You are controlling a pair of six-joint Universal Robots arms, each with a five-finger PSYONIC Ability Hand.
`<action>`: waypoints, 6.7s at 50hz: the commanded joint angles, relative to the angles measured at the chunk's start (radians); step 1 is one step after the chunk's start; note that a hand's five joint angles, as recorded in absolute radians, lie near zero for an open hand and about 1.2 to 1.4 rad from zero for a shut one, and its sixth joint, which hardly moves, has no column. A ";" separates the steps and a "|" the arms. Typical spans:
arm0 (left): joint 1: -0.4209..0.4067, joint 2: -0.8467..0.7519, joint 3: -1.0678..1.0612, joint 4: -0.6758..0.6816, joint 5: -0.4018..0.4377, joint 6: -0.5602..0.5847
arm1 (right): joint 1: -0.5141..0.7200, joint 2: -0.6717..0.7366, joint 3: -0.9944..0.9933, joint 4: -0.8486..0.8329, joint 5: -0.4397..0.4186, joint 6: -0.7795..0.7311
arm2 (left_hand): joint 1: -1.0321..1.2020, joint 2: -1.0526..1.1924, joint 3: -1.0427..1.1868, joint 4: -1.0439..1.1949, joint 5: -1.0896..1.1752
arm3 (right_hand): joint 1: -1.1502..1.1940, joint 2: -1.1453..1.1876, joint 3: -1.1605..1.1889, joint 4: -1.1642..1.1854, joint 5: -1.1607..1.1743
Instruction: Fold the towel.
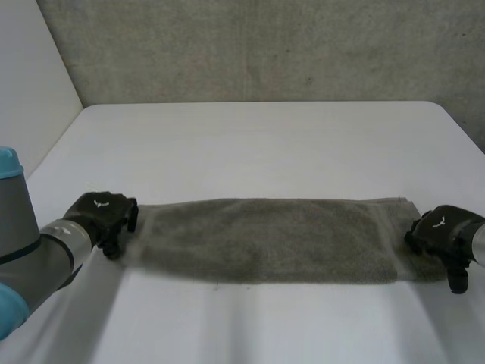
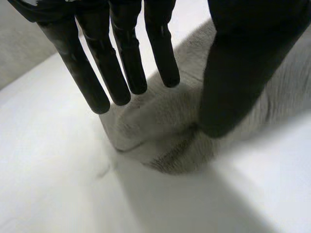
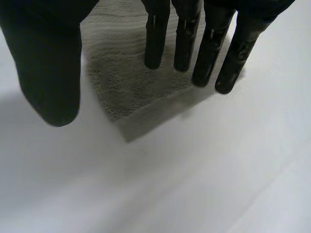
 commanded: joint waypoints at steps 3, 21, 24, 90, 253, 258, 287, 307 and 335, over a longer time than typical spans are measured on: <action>-0.006 -0.012 0.102 -0.024 -0.003 0.032 | 0.001 0.033 -0.168 -0.143 -0.010 0.322 | -0.324 -0.341 -0.343 -0.365 -0.364 | 0.039 -0.017 -0.021 -0.022 -0.024; 0.003 -0.373 0.412 -0.022 -0.004 -0.082 | 0.068 0.353 -0.374 -0.247 0.002 0.422 | -0.315 -0.332 -0.334 -0.356 -0.355 | 0.127 0.072 0.067 0.066 0.065; 0.005 -0.403 0.436 -0.022 -0.004 -0.084 | 0.071 0.381 -0.388 -0.295 -0.004 0.427 | -0.312 -0.329 -0.331 -0.353 -0.352 | 0.130 0.074 0.070 0.069 0.068; -0.109 0.059 0.591 0.142 -0.153 -0.272 | 0.242 0.269 -0.549 -0.427 -0.143 1.075 | 0.533 0.516 0.514 0.492 0.493 | 0.077 0.022 0.017 0.016 0.015; -0.077 0.107 0.007 0.386 -0.265 -0.231 | 0.059 0.298 -0.179 -0.301 -0.262 0.585 | 0.533 0.516 0.514 0.492 0.493 | 0.250 0.195 0.191 0.190 0.188; -0.077 0.106 0.007 0.386 -0.265 -0.231 | 0.076 0.321 -0.185 -0.407 -0.259 0.663 | 0.533 0.516 0.514 0.492 0.493 | 0.274 0.218 0.214 0.213 0.211; -0.067 0.325 0.224 0.211 -0.191 -0.222 | 0.087 -0.226 -0.563 -0.056 -0.101 0.629 | 0.533 0.516 0.514 0.492 0.493 | 0.957 0.901 0.897 0.896 0.894; -0.061 -0.101 0.571 -0.180 -0.150 -0.015 | 0.272 0.198 -0.728 0.023 0.094 0.304 | 0.533 0.516 0.514 0.492 0.493 | 0.957 0.901 0.897 0.896 0.894; -0.054 -0.384 1.054 0.038 -0.246 -0.308 | 0.314 0.130 -0.617 -0.594 0.121 0.396 | 0.533 0.516 0.514 0.492 0.493 | 0.957 0.901 0.897 0.896 0.894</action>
